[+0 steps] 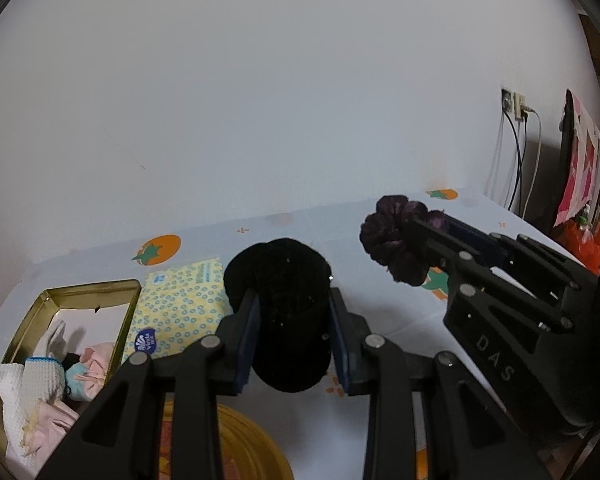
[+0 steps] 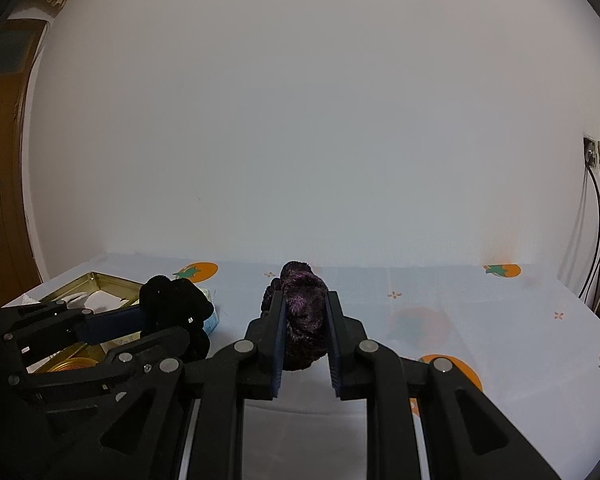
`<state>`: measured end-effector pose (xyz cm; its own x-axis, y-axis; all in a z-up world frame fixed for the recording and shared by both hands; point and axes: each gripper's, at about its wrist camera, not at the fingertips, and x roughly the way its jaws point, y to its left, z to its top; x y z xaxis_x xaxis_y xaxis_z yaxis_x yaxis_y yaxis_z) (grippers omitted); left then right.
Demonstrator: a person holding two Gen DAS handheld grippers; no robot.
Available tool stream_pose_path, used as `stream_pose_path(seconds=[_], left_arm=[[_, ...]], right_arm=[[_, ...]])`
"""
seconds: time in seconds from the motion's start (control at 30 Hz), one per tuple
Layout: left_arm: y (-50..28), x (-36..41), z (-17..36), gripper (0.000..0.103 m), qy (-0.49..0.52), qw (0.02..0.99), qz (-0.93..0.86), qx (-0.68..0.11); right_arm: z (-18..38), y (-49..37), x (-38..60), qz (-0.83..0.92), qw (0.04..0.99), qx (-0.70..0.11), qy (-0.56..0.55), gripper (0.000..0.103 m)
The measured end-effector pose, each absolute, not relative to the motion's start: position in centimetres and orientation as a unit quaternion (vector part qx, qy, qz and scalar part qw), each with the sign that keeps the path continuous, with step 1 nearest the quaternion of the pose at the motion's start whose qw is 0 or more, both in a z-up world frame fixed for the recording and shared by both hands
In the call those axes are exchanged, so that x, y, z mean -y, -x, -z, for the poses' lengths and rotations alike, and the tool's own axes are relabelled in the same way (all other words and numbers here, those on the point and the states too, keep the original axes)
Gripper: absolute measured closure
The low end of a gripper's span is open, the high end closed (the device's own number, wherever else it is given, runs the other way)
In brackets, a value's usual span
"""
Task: Organize soft objects
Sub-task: 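Lift the black fuzzy pad with left tool while right lifts purple scrunchie, then carry the black pad over the gold tray with left tool while right carries the scrunchie there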
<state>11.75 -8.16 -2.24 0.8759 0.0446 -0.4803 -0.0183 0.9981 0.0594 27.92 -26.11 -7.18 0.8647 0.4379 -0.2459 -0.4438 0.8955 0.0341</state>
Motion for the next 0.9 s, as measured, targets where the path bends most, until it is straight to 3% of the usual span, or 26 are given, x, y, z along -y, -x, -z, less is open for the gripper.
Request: stream_pose_path(seconds=[0.9], left_arm=[[-9.7, 7.6, 1.8, 0.072, -0.016, 0.98, -0.026, -0.196]], right_arm=[[7.4, -26.9, 26.2, -0.236, 0.967, -0.093, 0.023, 0.083]])
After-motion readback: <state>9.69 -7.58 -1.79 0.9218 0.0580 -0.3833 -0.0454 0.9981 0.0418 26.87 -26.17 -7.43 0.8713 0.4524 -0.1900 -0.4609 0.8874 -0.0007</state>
